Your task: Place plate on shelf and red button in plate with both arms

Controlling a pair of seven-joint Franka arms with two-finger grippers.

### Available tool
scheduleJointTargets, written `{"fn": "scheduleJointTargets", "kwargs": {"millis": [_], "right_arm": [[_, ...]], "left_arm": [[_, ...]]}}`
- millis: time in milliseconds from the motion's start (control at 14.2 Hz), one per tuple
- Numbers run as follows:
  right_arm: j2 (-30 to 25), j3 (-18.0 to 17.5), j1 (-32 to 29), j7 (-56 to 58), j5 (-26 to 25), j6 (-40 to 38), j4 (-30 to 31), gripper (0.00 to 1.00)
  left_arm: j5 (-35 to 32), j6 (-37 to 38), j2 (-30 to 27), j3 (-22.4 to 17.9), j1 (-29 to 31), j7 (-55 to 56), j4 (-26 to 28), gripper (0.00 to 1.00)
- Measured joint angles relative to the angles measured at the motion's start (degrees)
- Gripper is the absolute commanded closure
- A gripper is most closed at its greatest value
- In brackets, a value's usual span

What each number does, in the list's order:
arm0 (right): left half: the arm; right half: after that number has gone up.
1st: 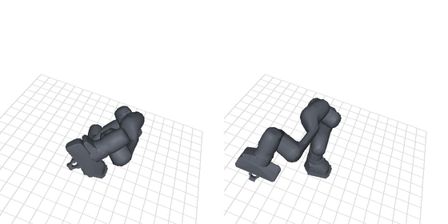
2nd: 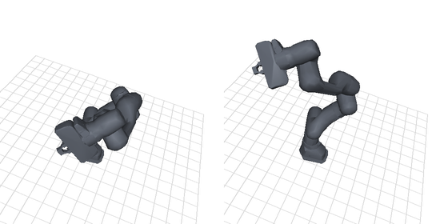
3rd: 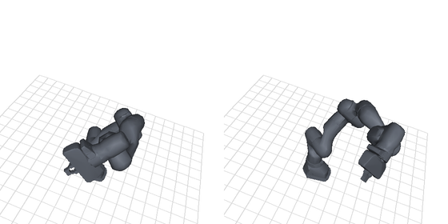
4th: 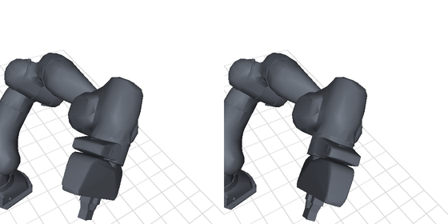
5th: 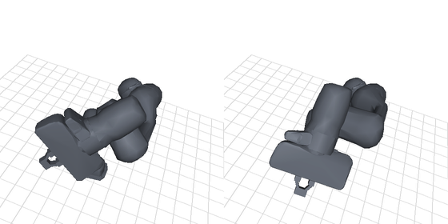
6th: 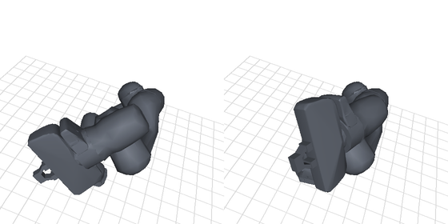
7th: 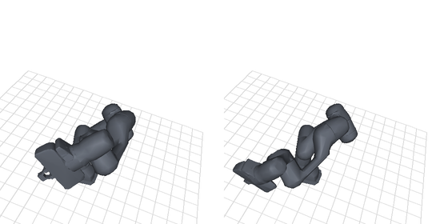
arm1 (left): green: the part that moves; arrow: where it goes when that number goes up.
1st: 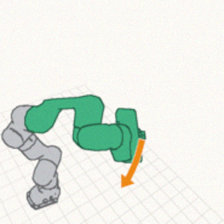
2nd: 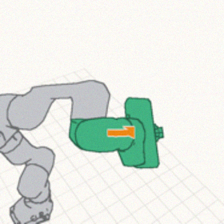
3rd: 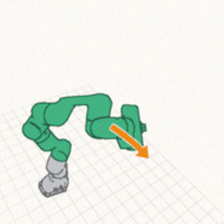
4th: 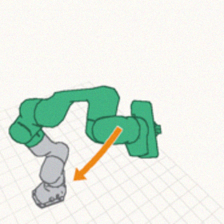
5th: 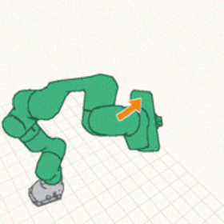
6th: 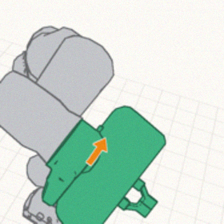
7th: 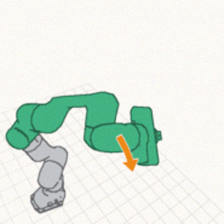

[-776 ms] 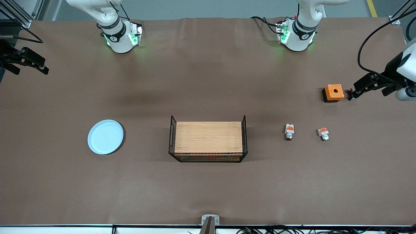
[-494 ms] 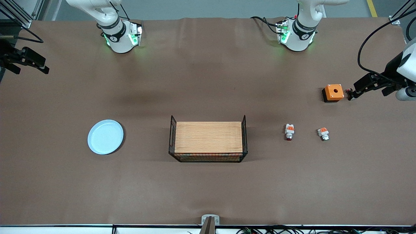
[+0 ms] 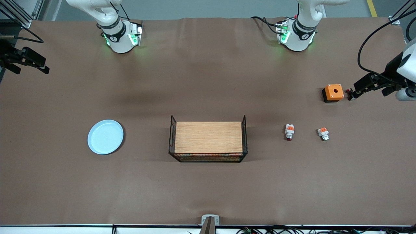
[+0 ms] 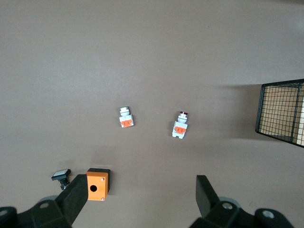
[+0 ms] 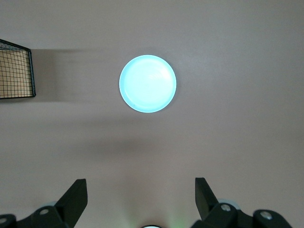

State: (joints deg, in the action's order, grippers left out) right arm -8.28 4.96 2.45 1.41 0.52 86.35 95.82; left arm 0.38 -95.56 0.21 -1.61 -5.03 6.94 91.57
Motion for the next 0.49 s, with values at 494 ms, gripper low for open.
{"fn": "scheduleJointTargets", "kwargs": {"millis": [494], "right_arm": [[0.0,0.01,0.0,0.0,0.0,-0.03,0.04,0.0]], "left_arm": [[1.26,-1.21,7.7,2.37,-1.84,3.35,0.15,0.0]]}}
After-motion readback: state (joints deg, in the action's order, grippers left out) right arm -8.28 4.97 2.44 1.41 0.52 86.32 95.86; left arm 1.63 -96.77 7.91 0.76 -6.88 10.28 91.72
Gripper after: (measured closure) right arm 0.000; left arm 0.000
